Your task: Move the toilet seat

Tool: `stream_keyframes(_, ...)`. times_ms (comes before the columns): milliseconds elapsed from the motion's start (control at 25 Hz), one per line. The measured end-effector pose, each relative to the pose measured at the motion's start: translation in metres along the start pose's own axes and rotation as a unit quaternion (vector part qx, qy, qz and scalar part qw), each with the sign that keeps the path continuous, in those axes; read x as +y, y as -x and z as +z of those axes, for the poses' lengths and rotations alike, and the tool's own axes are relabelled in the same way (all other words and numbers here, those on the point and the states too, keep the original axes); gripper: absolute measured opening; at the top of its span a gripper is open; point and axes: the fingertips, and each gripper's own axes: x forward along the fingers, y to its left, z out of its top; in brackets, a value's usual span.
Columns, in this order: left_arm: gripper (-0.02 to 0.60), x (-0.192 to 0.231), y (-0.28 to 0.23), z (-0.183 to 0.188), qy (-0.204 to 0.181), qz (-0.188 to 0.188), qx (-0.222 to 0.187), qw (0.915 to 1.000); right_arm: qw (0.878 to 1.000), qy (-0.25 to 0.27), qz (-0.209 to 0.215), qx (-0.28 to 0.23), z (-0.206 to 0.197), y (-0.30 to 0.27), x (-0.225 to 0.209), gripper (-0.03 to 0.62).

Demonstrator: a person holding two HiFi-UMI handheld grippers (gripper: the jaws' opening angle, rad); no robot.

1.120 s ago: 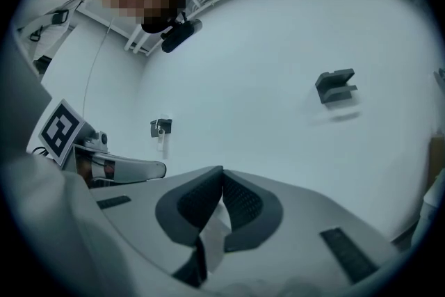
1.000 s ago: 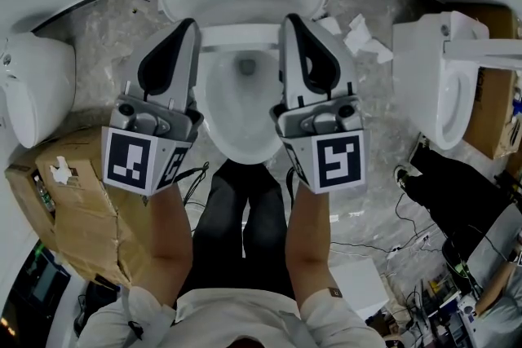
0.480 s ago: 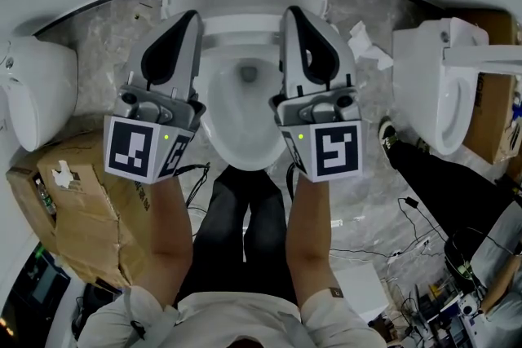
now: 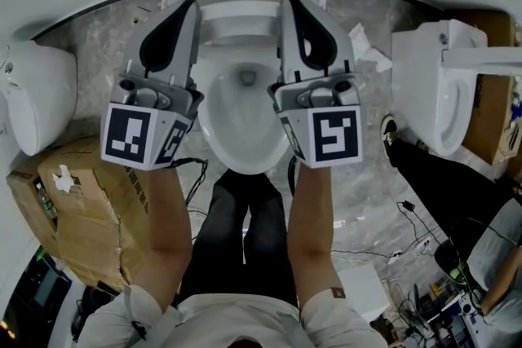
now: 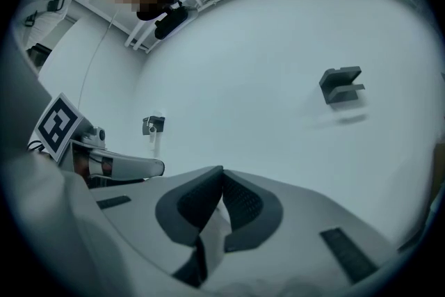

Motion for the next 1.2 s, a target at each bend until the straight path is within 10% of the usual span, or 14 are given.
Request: stream_keyframes(1200,-0.008,0.021,-0.030,-0.004,-0.016,0.009,0.000,0.9998,1.000,0.023,0.000,0.017,-0.016,-0.030,-0.011,-0.001)
